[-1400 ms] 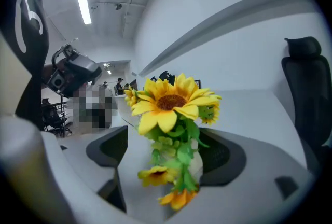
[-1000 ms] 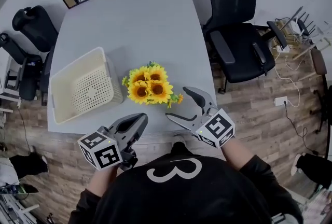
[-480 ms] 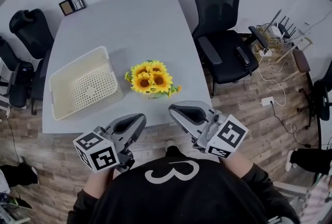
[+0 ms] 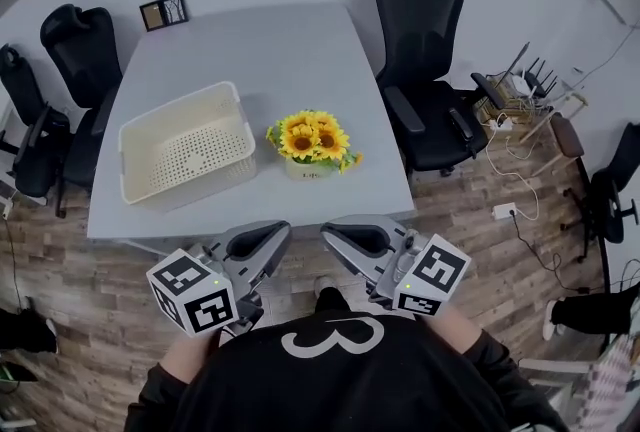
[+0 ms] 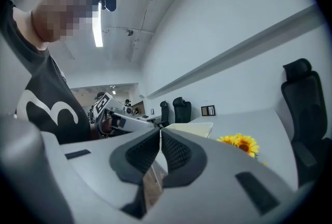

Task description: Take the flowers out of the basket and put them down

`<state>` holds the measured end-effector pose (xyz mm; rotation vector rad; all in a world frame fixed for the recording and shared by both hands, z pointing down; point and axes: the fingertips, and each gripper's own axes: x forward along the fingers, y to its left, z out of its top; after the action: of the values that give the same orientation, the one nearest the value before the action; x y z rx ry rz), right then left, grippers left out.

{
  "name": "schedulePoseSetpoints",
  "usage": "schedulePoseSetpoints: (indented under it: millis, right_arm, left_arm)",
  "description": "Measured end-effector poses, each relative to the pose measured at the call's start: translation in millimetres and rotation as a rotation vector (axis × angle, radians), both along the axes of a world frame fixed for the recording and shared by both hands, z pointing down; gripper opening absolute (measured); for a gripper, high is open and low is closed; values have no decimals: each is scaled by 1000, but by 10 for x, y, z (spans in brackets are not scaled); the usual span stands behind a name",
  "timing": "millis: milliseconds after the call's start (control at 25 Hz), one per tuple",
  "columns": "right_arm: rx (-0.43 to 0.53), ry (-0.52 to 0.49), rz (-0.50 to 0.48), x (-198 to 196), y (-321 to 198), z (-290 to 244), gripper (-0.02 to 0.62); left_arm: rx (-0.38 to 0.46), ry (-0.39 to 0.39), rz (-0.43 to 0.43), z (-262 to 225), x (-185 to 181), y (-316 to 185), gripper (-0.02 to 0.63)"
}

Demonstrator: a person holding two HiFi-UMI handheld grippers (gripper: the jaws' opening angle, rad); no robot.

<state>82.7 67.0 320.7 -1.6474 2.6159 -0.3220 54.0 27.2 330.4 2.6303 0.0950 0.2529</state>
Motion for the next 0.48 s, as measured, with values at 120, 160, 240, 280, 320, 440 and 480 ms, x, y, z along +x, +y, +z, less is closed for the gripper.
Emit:
schedulePoseSetpoints:
  millis: [120, 160, 240, 280, 320, 440, 480]
  right_arm:
    - [-11, -10, 19, -152, 115, -4, 14]
    - [-13, -10, 25, -197, 147, -8, 14]
    - [-18, -12, 29, -286, 198, -14, 11]
    - [-21, -13, 29, -331, 222, -16, 9]
    - [-20, -15, 31, -369, 247, -21, 9]
    - [3, -27, 45, -438, 327, -83, 8]
    - [9, -31, 47, -454, 350, -106, 8]
  left_arm:
    - [9, 14, 9, -31, -168, 111, 12]
    - [12, 18, 11, -45, -215, 140, 12]
    - [17, 30, 15, -78, -294, 189, 12]
    - [19, 35, 18, -93, -328, 214, 12]
    - [21, 41, 21, -106, -359, 240, 12]
    - [30, 52, 27, -142, -438, 314, 12]
    - [32, 56, 28, -152, -460, 334, 12]
